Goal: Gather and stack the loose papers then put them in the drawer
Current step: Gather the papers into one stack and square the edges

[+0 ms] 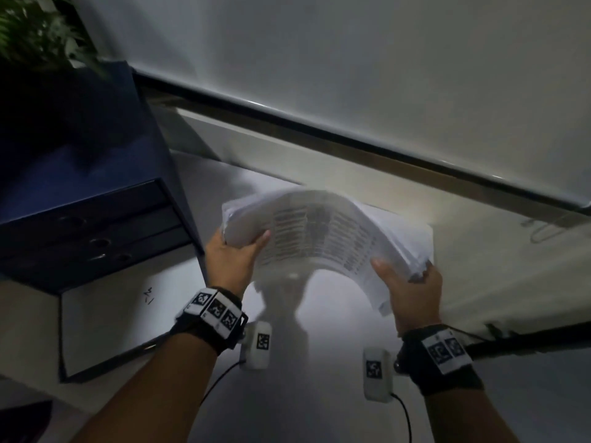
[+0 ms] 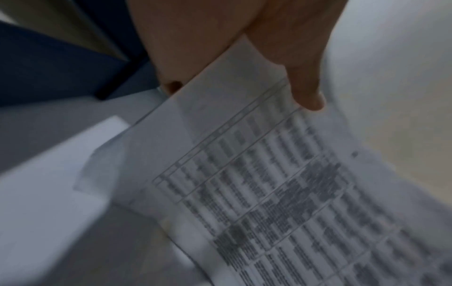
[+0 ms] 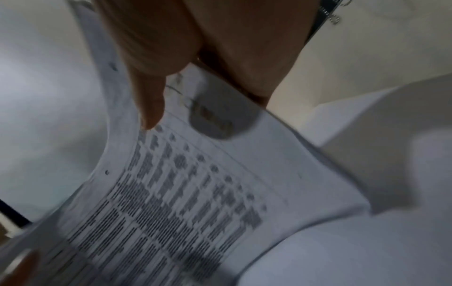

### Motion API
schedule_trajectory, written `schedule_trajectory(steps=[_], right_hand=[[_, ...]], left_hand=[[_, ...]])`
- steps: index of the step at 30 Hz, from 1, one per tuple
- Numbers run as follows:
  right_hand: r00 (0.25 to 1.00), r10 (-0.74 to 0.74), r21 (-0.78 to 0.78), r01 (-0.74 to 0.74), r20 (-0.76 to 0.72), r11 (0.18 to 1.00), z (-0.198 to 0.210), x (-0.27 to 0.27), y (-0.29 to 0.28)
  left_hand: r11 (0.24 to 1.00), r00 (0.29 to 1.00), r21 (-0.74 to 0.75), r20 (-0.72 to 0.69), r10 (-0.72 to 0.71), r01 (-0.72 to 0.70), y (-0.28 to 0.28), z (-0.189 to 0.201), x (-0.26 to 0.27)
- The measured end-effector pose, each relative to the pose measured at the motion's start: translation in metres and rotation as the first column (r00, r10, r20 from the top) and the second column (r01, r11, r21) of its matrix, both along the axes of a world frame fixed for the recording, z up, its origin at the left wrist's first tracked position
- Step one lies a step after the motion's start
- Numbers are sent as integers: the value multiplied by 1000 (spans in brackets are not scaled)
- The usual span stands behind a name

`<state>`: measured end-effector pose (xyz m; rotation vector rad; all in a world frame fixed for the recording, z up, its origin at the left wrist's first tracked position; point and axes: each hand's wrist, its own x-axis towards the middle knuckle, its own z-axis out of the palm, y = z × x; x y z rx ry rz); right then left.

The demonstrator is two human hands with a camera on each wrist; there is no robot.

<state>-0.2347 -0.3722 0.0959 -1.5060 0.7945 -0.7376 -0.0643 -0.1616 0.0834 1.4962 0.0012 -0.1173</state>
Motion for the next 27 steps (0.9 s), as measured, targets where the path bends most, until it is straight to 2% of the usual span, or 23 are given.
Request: schedule_trajectory(steps=[4, 6, 8, 11, 14, 17, 23, 27], right_hand=[[996, 4, 138, 8, -87, 990, -25, -12, 0], [990, -40, 192, 65, -134, 979, -28, -10, 1], [985, -38, 190, 70, -166, 979, -23, -8, 2], [996, -51, 110, 60, -78, 992, -14, -11, 0], [1000, -3, 19, 3, -8, 1000, -12, -15, -4], [1000, -8, 53, 9, -24, 999, -23, -11, -5], [997, -45, 84, 40, 57, 996, -15, -10, 1], [1000, -18, 73, 16, 22, 997, -20, -10, -2]], left_hand=[[984, 987, 111, -86, -132, 142, 7, -24, -8], [980, 988, 141, -84, -126, 137, 2, -28, -7], [989, 992, 106, -75, -100, 107, -3, -22, -6], [994, 996, 56, -9, -89, 89, -2, -15, -2], [986, 987, 60, 25, -158, 157, 6, -12, 4], [968, 971, 73, -27, -239, 241, 7, -14, 9], [976, 978, 62, 6, -210, 209, 6, -8, 13], [960, 963, 80, -19, -268, 268, 11, -16, 13]])
